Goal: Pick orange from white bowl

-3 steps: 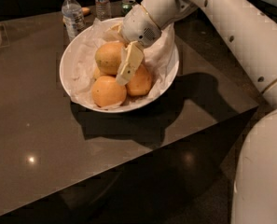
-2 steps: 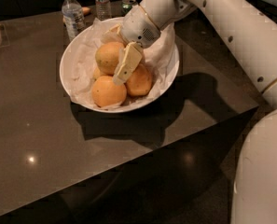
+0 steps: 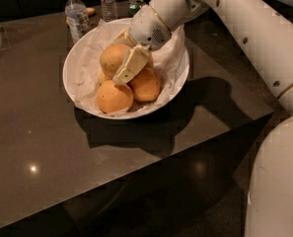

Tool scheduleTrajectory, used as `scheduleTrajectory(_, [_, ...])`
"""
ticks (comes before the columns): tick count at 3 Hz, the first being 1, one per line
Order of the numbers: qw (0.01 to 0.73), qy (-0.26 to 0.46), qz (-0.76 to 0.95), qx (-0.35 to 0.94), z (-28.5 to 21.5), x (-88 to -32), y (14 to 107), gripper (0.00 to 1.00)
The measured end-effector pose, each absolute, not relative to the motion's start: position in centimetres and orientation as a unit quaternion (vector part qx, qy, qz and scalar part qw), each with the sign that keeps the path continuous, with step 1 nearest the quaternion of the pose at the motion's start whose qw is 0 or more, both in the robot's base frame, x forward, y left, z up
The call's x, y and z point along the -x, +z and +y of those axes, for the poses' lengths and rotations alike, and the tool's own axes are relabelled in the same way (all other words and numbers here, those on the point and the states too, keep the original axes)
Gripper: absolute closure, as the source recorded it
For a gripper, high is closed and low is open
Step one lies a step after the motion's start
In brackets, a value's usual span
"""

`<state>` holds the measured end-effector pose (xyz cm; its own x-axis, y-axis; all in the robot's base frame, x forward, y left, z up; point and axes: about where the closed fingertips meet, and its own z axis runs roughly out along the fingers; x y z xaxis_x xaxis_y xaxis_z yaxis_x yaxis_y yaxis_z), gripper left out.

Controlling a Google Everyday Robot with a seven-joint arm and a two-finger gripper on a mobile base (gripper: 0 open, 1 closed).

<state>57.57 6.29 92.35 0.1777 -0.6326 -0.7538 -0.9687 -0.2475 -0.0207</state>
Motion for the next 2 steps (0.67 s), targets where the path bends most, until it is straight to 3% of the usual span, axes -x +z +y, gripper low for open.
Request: scheduleTrajectory(2, [0.261,0.321,0.555,0.721,6.29,-57.57,92.36,0.94])
